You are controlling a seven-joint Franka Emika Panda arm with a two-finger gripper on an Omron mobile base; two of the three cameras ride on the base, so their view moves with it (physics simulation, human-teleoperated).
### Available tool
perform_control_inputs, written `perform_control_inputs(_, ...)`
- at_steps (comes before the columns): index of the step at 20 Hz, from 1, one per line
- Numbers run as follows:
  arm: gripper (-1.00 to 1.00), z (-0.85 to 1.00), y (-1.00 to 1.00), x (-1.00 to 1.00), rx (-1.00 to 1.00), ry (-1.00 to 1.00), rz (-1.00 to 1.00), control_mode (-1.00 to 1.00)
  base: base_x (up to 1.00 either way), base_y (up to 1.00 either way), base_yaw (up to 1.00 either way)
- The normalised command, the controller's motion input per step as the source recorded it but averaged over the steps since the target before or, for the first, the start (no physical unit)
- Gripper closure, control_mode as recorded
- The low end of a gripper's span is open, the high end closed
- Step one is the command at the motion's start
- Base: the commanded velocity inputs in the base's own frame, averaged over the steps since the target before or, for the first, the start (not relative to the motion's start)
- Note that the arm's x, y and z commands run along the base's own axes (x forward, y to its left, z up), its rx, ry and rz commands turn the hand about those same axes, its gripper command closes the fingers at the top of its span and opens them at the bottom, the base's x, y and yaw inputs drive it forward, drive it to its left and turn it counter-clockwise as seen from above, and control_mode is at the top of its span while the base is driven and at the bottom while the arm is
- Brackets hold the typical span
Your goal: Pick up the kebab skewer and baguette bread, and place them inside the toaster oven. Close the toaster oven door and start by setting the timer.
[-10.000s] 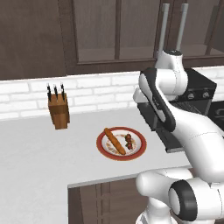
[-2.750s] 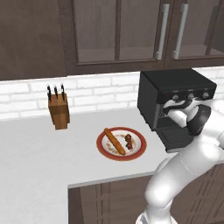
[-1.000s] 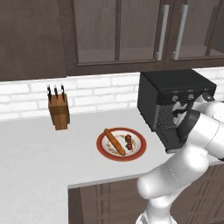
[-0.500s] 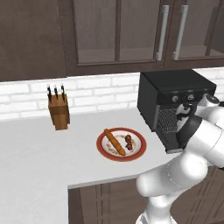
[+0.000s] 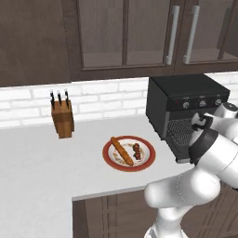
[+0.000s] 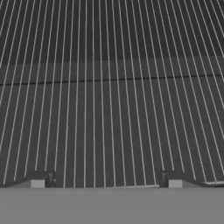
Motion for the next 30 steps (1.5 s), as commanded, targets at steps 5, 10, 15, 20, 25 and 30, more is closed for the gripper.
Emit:
perform_control_inputs(5,-1.0,-0.92,-0.01,-0.77,0.0,0.05,0.0,-1.0,0.0,0.0,0.0)
perform_control_inputs(10,-1.0,-0.83,0.0,-0.71,0.0,0.08,0.0,-1.0,0.0,0.0,0.0)
perform_control_inputs(15,-1.0,-0.58,-0.04,-0.5,0.0,0.07,0.0,-1.0,0.0,0.0,0.0)
perform_control_inputs(20,-1.0,0.55,-0.1,-0.33,0.01,-0.01,0.0,-1.0,0.0,0.0,0.0)
perform_control_inputs(25,-1.0,0.8,0.62,-0.32,-0.02,-0.04,0.0,-1.0,0.0,0.0,0.0)
perform_control_inputs(30,-1.0,0.29,1.0,-0.08,-0.09,-0.01,0.04,-1.0,0.0,0.0,0.0)
